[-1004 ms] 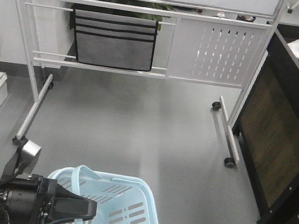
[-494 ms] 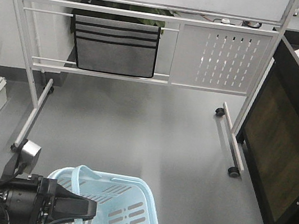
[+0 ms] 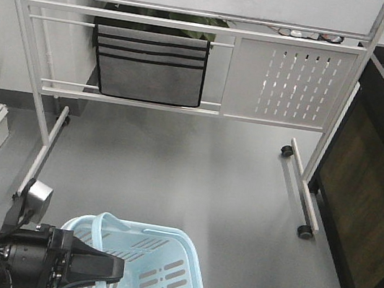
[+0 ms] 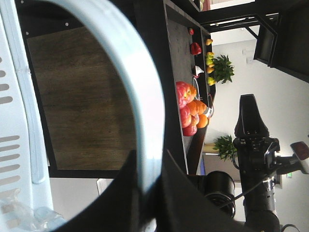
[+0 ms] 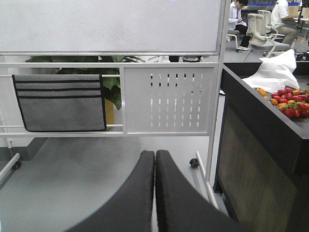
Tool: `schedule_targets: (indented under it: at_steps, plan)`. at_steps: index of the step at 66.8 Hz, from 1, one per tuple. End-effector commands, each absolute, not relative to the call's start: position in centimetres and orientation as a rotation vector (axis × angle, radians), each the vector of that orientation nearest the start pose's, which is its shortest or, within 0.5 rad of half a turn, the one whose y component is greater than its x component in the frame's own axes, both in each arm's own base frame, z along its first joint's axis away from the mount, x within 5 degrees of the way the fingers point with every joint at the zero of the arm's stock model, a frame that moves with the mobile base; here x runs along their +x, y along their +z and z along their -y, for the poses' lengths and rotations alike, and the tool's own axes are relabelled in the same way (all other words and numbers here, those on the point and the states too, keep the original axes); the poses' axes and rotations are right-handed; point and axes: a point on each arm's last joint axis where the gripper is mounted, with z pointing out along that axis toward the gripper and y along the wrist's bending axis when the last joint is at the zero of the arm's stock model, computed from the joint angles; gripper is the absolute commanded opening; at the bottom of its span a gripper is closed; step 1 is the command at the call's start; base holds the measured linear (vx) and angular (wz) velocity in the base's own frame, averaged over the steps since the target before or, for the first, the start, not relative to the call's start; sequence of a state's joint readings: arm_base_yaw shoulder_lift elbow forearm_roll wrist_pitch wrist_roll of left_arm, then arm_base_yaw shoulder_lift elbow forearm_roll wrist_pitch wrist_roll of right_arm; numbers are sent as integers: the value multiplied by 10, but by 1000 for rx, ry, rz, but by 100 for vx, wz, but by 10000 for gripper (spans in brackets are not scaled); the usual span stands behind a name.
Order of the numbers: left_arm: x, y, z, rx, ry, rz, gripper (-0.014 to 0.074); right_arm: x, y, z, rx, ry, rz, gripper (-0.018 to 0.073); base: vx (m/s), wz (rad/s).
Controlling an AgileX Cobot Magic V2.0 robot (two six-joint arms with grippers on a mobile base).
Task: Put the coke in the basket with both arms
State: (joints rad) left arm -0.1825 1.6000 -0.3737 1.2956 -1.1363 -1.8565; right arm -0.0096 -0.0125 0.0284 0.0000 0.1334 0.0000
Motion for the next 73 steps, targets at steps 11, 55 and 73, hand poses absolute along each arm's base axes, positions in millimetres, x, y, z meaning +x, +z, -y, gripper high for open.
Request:
schedule_targets:
  at_steps: [11, 55, 73]
  plan:
    - [187, 191, 121, -25, -2002, -2089, -6, 56, 195, 0, 0, -12, -1559, -9, 11, 2]
    - [187, 191, 121, -25, -2002, -2089, -6, 56, 195, 0, 0, -12, -1559, -9, 13, 2]
    - [187, 191, 121, -25, -2002, -2089, -6, 56, 195, 0, 0, -12, -1559, -9, 11, 3]
